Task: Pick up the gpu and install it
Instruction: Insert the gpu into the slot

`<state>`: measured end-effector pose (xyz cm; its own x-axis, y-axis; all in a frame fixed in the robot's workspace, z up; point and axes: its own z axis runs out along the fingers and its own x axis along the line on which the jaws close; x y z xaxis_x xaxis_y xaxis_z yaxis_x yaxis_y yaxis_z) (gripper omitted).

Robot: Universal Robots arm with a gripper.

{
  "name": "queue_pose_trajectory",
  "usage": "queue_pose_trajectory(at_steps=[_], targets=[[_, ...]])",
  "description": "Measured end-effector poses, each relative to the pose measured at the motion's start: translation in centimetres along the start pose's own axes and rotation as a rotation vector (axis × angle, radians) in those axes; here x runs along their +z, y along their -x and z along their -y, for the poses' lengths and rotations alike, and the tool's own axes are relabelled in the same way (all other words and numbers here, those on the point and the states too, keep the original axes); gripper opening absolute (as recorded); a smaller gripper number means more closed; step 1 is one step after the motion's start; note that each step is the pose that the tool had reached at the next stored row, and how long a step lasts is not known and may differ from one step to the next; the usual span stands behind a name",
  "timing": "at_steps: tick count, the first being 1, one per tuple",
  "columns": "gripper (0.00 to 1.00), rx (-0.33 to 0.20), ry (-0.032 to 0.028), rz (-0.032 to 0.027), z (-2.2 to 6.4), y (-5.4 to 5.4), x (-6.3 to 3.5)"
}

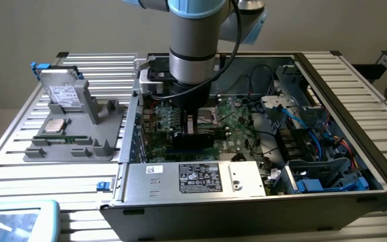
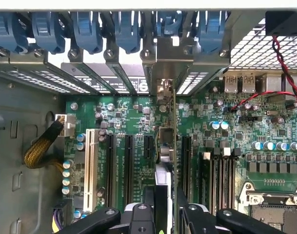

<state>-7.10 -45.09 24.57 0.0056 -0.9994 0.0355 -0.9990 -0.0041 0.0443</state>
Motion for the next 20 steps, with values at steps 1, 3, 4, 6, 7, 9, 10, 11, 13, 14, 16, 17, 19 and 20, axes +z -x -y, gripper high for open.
queue_pose_trajectory(at_steps=[1, 3, 4, 6, 7, 9, 10, 11, 13, 14, 16, 17, 19, 20], targets=[[0.27, 0.001, 0.0002, -0.0003, 0.01, 0.01, 0.01], [0.27, 0.001, 0.0003, -0.0006, 0.00, 0.14, 0.04], [0.27, 0.002, 0.0003, -0.0003, 0.00, 0.20, 0.05], [0.27, 0.002, 0.0003, -0.0004, -0.01, 0.22, 0.06], [0.27, 0.002, 0.0003, -0.0004, -0.02, 0.23, 0.07], [0.27, 0.002, 0.0002, -0.0003, -0.05, 0.23, 0.08], [0.27, 0.002, 0.0001, -0.0001, -0.05, 0.22, 0.09], [0.27, 0.002, 0.0000, 0.0002, -0.06, 0.19, 0.10], [0.27, 0.002, 0.0001, 0.0000, -0.07, 0.17, 0.10], [0.27, 0.001, 0.0001, -0.0005, -0.07, 0.17, 0.10], [0.27, 0.001, 0.0002, -0.0011, -0.07, 0.16, 0.09], [0.27, 0.001, 0.0002, -0.0011, -0.07, 0.16, 0.10], [0.27, 0.001, 0.0001, -0.0012, -0.09, 0.16, 0.10], [0.27, 0.000, 0.0004, -0.0011, -0.09, 0.16, 0.10]])
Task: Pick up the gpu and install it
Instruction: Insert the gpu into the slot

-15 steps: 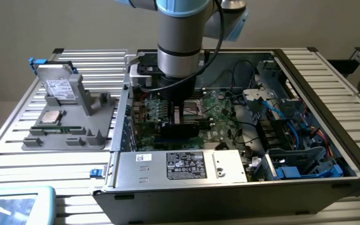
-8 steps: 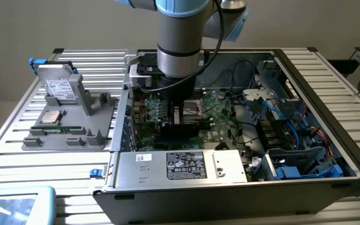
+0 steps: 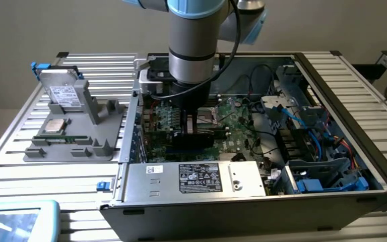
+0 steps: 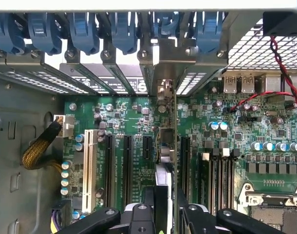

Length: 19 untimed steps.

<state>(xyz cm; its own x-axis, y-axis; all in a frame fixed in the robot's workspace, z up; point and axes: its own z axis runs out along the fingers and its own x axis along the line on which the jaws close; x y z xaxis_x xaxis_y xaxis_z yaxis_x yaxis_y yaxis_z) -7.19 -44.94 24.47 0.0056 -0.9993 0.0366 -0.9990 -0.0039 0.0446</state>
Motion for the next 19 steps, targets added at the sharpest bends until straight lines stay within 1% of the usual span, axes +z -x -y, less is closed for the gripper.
queue_pose_trajectory(at_steps=[4, 12, 19], targets=[[0.27, -0.009, 0.0004, -0.0004, 0.00, -0.04, 0.00], [0.27, -0.009, 0.0006, -0.0004, 0.00, -0.04, 0.00], [0.27, -0.010, -0.0007, -0.0005, 0.00, -0.06, 0.01]])
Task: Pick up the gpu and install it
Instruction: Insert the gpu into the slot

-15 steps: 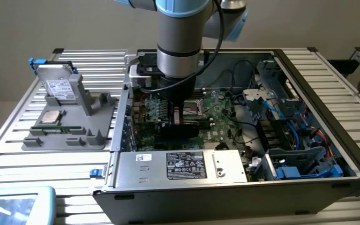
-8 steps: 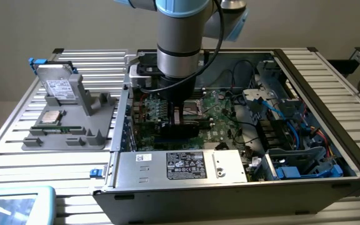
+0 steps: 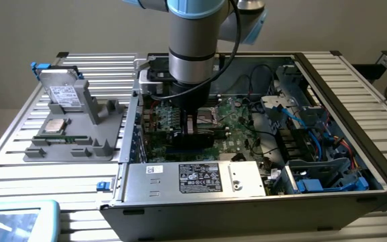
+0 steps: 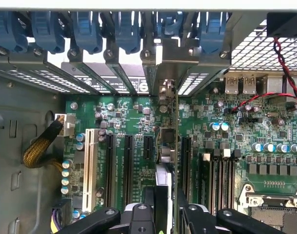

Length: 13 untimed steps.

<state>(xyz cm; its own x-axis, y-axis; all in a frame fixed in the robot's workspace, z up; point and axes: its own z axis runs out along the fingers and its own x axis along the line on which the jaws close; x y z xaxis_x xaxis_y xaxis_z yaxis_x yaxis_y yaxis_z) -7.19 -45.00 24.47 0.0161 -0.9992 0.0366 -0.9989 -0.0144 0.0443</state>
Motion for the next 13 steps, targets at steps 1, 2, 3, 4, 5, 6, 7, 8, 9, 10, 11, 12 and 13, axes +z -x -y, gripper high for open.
queue_pose_trajectory(at_steps=[1, 2, 3, 4, 5, 6, 7, 8, 9, 10, 11, 12, 13], targets=[[0.27, 0.000, 0.0000, 0.0001, 0.00, -0.01, 0.00], [0.27, -0.001, 0.0000, 0.0002, 0.01, -0.05, 0.01], [0.27, -0.002, 0.0000, 0.0001, 0.02, -0.07, 0.01], [0.27, -0.003, -0.0001, 0.0000, 0.02, -0.07, 0.01], [0.27, -0.003, -0.0001, -0.0001, 0.02, -0.07, 0.01], [0.27, -0.004, -0.0001, -0.0001, 0.02, -0.07, 0.01], [0.27, -0.004, -0.0001, -0.0002, 0.03, -0.07, 0.00], [0.27, -0.005, -0.0001, -0.0003, 0.03, -0.08, 0.00], [0.27, -0.007, -0.0002, 0.0000, 0.04, -0.10, 0.00], [0.27, -0.009, -0.0002, 0.0010, 0.06, -0.15, 0.00], [0.27, -0.011, -0.0003, 0.0019, 0.09, -0.18, -0.01], [0.27, -0.013, -0.0004, 0.0024, 0.09, -0.19, -0.01], [0.27, -0.015, -0.0005, 0.0023, 0.09, -0.19, -0.01]])
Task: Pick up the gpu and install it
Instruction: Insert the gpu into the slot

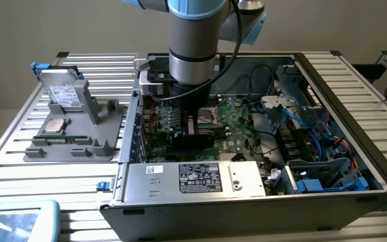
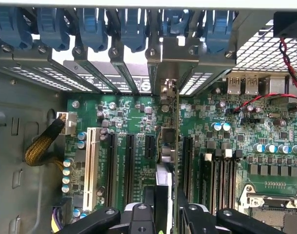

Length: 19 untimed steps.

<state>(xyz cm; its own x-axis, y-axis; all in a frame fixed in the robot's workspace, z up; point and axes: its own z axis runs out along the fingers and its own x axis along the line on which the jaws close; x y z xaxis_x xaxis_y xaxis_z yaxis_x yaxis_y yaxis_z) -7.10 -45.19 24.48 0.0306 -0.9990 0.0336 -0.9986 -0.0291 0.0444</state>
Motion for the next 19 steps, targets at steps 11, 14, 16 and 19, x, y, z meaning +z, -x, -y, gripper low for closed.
queue_pose_trajectory(at_steps=[11, 14, 16, 19], targets=[[0.27, -0.007, -0.0005, 0.0000, 0.01, -0.04, 0.00], [0.27, -0.008, -0.0005, -0.0001, 0.01, -0.04, 0.00], [0.27, -0.010, -0.0012, 0.0000, 0.01, -0.07, 0.01], [0.27, -0.012, -0.0025, -0.0002, 0.00, -0.08, 0.01]])
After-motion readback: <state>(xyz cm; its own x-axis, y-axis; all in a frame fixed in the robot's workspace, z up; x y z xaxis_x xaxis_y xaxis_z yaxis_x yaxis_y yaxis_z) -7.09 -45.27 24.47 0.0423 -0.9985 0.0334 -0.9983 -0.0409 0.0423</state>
